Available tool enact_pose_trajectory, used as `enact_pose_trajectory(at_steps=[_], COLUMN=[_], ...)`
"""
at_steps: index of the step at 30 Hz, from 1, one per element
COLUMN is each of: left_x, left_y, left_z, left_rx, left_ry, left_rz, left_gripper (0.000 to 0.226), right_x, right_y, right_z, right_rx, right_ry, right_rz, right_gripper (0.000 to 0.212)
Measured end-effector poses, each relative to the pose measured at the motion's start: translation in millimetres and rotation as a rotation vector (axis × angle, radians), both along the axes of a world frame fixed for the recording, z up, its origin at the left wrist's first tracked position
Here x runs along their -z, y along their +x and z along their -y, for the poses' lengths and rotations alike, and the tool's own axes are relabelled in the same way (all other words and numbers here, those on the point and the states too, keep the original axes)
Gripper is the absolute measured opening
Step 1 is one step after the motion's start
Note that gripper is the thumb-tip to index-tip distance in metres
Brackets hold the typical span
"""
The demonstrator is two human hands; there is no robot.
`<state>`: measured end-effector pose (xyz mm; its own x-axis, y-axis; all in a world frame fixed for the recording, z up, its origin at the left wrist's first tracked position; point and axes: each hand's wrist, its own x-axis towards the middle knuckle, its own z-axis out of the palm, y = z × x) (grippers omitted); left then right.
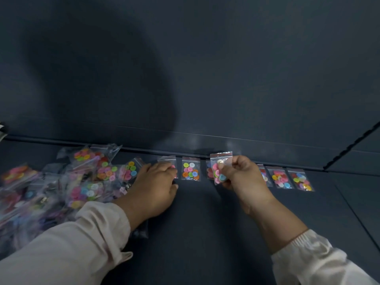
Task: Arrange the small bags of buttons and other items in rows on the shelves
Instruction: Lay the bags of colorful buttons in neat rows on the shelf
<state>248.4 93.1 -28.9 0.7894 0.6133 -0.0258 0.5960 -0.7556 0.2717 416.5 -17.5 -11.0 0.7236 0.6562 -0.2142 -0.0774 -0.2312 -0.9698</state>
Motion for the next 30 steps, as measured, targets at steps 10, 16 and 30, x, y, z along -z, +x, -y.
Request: enact_pose_trajectory(at_steps=[10,16,30], left_x=[-37,-40,-21], left_y=[59,121,171], left_z=[51,98,138], left_rx=[0.108,0.250,0.244], left_ry=[0.022,-0.017,0.069], left_rz=[0.160,0.117,-0.050], left_gripper=[0.055,0.059,0.064], right_x=[-9,-4,9], right_y=[61,129,214], right_z=[61,117,162], right_rx=[0.172,0.374,0.307], right_ry=[-0.051,-0.164,-0.465], right_rz=[0.082,0.172,0.402], right_gripper=[0.010,0.016,0.019])
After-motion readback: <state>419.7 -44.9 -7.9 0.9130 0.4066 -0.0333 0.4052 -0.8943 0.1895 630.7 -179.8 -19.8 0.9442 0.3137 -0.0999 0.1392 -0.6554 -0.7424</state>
